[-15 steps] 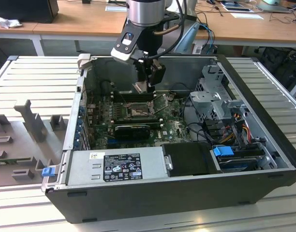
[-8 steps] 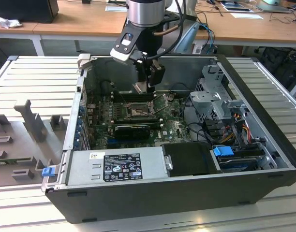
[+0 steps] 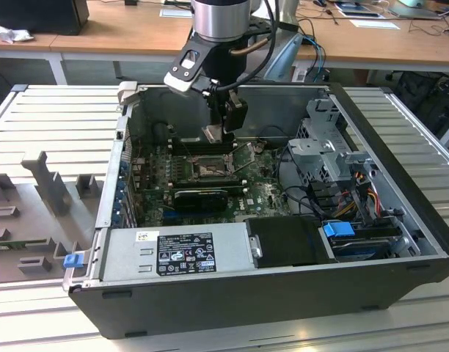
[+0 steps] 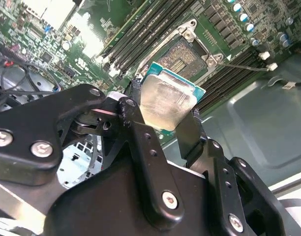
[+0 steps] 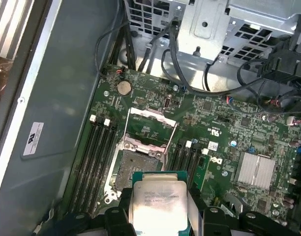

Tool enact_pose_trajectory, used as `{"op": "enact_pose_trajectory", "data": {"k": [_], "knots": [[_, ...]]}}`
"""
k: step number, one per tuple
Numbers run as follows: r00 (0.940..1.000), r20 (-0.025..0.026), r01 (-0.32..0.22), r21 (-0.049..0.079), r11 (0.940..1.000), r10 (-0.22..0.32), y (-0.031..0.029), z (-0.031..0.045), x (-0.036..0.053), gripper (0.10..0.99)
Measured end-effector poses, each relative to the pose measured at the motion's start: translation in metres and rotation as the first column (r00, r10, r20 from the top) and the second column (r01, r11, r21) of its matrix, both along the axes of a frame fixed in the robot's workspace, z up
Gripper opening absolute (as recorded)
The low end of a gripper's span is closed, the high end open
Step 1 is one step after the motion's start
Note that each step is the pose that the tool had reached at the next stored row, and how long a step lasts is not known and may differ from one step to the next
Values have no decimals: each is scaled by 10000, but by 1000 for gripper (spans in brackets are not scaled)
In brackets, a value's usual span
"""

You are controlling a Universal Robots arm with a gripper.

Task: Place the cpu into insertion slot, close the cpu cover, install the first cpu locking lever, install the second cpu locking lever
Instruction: 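Place the cpu into insertion slot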

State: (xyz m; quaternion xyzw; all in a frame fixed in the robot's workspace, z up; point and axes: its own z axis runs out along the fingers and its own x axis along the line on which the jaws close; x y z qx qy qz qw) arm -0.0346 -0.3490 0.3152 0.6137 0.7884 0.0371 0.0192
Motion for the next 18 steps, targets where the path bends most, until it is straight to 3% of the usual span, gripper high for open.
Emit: {"op": "enact_pose_trajectory", "data": {"k": [3,5,18], "knots": [[9976,-1,692,-1,9976,-692,0,-7,0,529],[9962,-2,876,-1,9962,-876,0,-15,0,529],[9961,-1,885,-1,9961,-885,0,-93,0,529]]}}
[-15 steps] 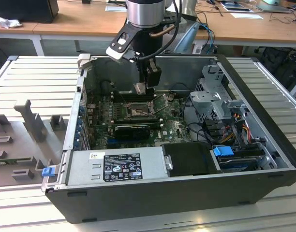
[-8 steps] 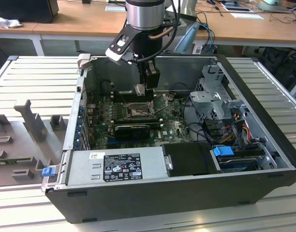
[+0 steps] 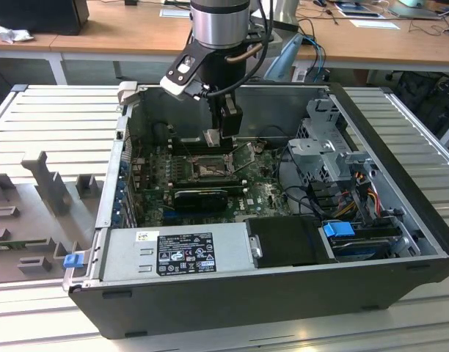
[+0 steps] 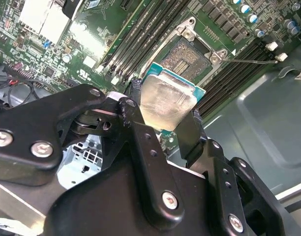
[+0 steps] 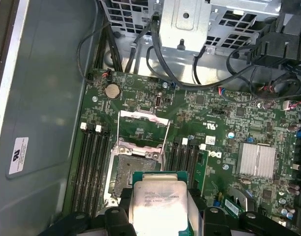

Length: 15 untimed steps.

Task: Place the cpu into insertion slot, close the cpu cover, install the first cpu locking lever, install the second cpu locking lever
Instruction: 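Place the cpu into insertion slot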

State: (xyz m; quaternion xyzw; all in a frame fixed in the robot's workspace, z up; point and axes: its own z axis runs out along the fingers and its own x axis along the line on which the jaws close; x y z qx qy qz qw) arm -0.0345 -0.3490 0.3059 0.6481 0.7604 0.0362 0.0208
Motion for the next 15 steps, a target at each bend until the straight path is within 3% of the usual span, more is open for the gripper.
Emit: {"op": "enact_pose_trajectory", "data": {"k": [15], "knots": [[10000,0,0,1,10000,0,2,-118,0,529]]}}
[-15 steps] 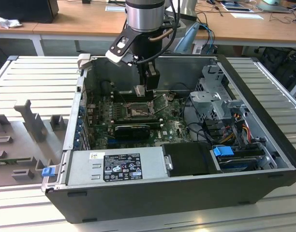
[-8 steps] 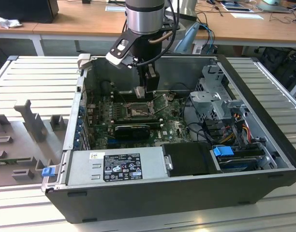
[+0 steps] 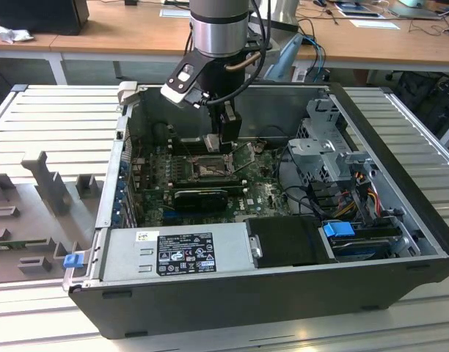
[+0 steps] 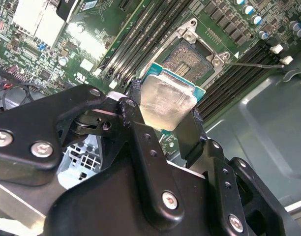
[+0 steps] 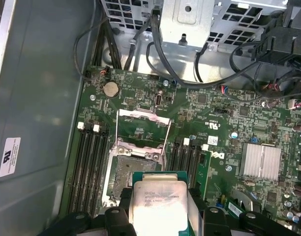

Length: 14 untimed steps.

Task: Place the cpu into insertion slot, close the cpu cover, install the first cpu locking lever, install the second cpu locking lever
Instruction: 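Place the cpu into insertion slot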

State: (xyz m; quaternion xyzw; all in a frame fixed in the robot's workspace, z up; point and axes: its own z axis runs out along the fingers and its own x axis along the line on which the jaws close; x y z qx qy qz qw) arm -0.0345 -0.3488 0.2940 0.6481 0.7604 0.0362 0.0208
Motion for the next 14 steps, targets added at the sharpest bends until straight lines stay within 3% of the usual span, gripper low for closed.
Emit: {"op": "enact_pose_trajectory", "data": {"k": [3,8,11,12,14], "knots": [[10000,0,8,0,10000,-8,0,-21,0,529],[9987,0,516,-40,9987,-516,0,-43,1,529],[9930,0,1177,-41,9930,-1177,0,-81,1,529],[9874,1,1584,-40,9874,-1584,0,-98,1,529],[9841,-1,1774,-44,9841,-1774,0,-102,1,529]]}}
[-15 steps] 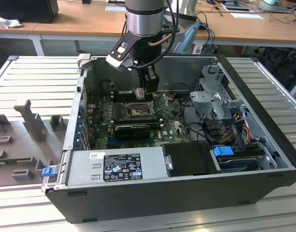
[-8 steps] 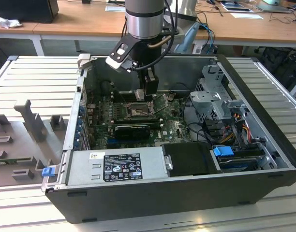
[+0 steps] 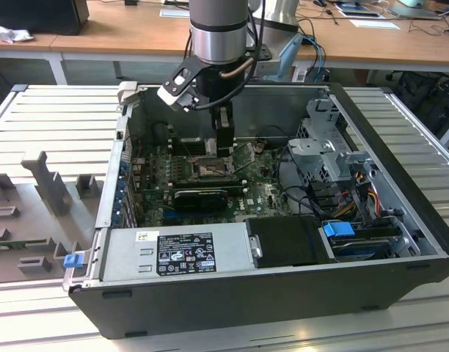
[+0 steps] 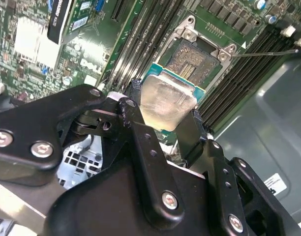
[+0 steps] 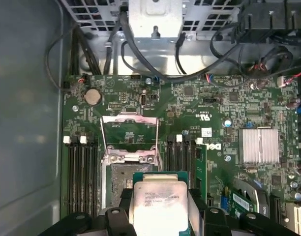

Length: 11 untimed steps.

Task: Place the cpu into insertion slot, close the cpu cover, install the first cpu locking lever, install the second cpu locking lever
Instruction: 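Place the cpu into insertion slot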

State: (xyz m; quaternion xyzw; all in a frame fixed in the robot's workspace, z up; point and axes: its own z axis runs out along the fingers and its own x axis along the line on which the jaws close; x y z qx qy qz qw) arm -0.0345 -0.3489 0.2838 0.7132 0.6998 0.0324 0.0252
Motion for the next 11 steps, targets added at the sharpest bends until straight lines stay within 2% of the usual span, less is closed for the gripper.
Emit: {"op": "enact_pose_trajectory", "data": {"k": [8,11], "knots": [[9999,2,125,4,9999,-125,1,-30,-66,529],[9986,2,520,4,9986,-520,3,-52,-67,529]]}}
